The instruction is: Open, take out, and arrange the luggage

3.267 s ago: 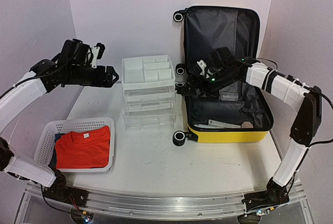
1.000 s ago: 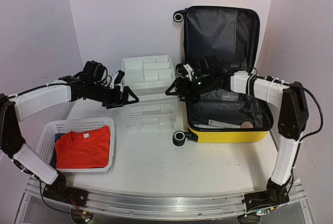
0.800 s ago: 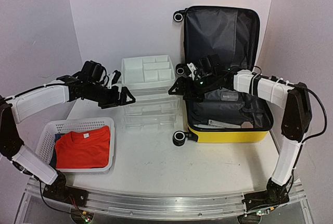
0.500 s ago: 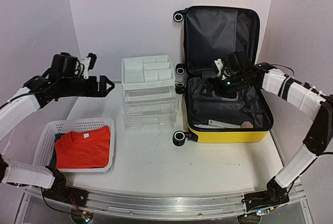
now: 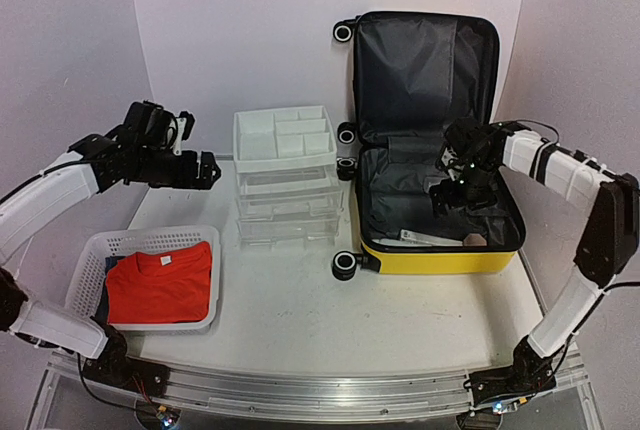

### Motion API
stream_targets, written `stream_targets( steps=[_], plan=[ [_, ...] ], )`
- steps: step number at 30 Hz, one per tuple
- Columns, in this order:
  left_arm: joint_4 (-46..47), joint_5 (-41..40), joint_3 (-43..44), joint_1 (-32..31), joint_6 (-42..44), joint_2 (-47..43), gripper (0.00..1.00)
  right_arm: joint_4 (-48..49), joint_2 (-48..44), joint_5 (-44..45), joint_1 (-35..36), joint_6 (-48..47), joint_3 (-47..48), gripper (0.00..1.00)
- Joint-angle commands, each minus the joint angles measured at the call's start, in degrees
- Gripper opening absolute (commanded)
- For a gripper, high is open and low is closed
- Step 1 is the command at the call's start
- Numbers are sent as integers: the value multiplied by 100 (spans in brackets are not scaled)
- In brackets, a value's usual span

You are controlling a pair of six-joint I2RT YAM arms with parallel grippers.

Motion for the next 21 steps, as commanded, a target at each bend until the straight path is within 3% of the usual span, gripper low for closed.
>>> stream_targets(
  steps=[1, 5, 10, 12, 14, 17, 21],
  plan=[
    [-756, 38, 986, 23, -969, 241, 99, -666, 603, 435, -229, 563, 1039, 98],
    [-939, -45, 960, 34, -1817, 138, 99, -764, 1182, 307, -717, 1715, 1837, 98],
    [-958, -314, 1075, 52, -1783, 293, 99, -660, 2171, -392, -1228, 2907, 2593, 98],
    [-963, -505, 1156, 60, -1792, 363, 99, -310, 2362, -637, -1352, 3560, 2597, 98],
    [-970, -470, 1324, 82, -1717, 436, 99, 777, 2372, -823, -1421, 4426, 2304, 98],
    [-1018, -163, 1547, 85, -1478, 513, 99, 2379, 2423, -566, -1430, 5575, 1708, 85],
    [-1078, 52, 1646, 87, -1193, 589, 99, 2715, 2977, -128, -1465, 6673, 2078, 73]
  ],
)
